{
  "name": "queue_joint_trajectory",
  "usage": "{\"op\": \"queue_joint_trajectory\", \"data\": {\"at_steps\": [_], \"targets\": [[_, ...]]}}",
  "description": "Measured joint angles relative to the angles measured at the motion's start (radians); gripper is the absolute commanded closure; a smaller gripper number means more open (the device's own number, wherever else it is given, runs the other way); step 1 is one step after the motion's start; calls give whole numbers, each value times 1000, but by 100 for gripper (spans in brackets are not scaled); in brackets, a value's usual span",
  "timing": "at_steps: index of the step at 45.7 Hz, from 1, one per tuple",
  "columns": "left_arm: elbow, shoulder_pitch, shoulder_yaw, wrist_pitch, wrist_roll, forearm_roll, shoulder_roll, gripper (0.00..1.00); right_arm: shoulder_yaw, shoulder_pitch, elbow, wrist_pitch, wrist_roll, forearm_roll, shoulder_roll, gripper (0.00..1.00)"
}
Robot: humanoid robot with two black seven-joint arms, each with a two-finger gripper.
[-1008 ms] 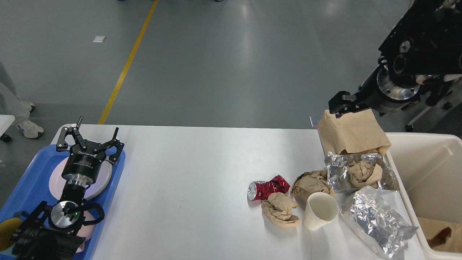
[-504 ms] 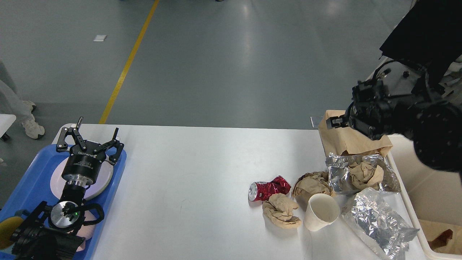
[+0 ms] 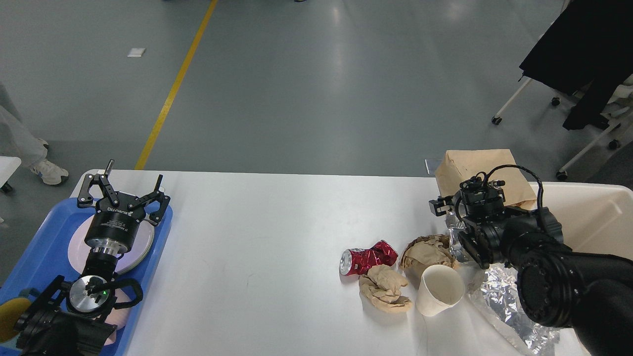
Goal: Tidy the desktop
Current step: 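Lower the right gripper and grasp the second brown paper bag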
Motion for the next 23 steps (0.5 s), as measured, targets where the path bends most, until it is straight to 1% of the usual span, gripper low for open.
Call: {"op": "queue_joint_trajectory", "data": {"at_steps": [14,17,21,23], "targets": [[0,0,0,0,0,0,0,3,1,-42,-22,-27,-5,1,-9,3],[0,0,0,0,-1,0,0,3,5,-42,-23,-28,-8,1,-10,7],[0,0,0,0,-1,0,0,3,9,-43,-23,-29,-9,2,-14,11],[0,0,0,0,-1,0,0,3,11,-43,-23,-29,-9,2,-16,15]]}}
